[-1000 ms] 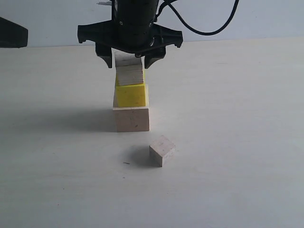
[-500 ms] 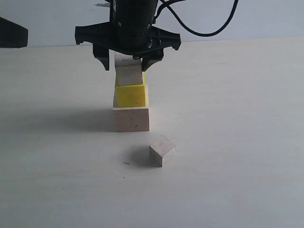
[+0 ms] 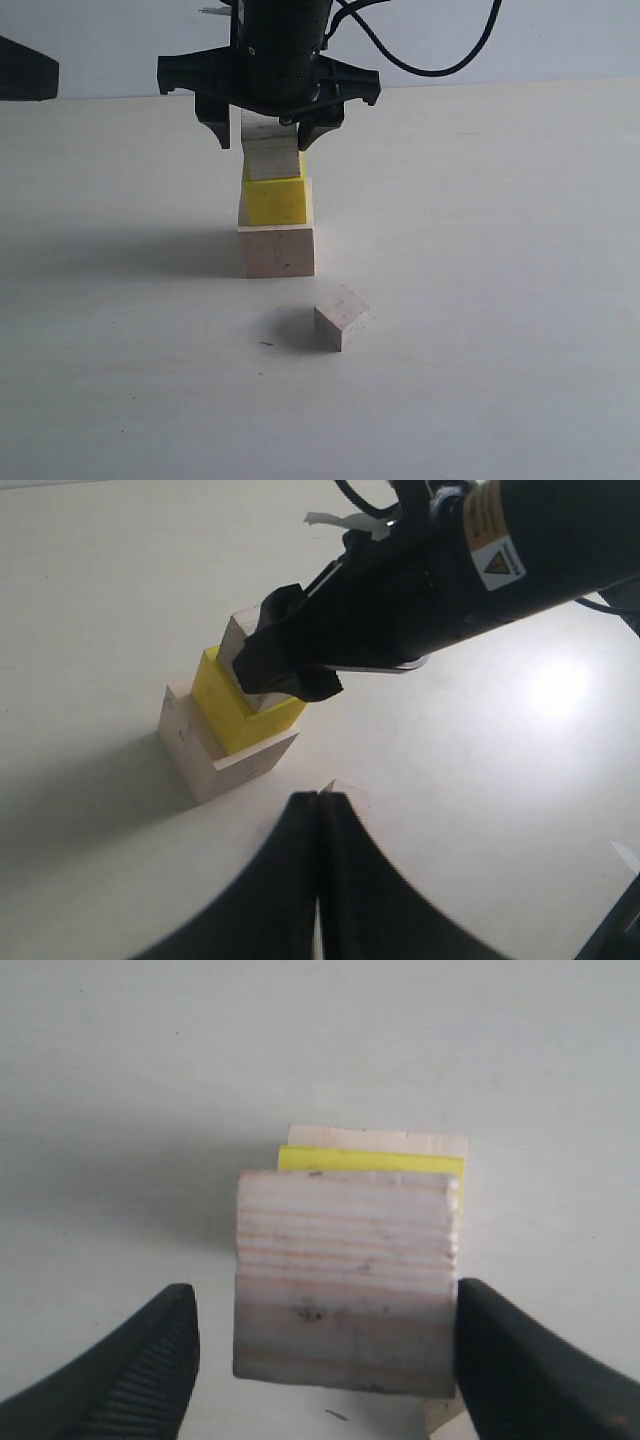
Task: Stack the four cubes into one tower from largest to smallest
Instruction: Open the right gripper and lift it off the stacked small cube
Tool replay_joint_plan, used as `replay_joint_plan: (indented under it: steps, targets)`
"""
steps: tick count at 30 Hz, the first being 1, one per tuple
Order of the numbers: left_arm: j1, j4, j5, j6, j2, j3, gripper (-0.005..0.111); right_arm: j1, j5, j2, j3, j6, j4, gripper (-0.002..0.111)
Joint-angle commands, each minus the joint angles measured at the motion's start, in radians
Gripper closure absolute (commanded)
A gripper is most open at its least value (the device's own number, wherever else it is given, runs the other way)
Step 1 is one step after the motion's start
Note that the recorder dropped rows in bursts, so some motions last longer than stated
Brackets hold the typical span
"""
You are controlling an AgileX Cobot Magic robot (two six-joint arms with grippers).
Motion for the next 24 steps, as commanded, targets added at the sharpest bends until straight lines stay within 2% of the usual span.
replay_joint_plan:
  steps: [1, 24]
  targets:
    - [-0.006, -0.006, 0.003, -0.005, -0.006, 0.005, 0.107, -0.001, 0.006, -0.004, -0.006, -0.013, -0.003, 0.040]
    - [-0.006, -0.002, 0.003, -0.007, -0.006, 0.005, 0.107, -0.001, 0.009, -0.077, -0.006, -0.049, -0.014, 0.040]
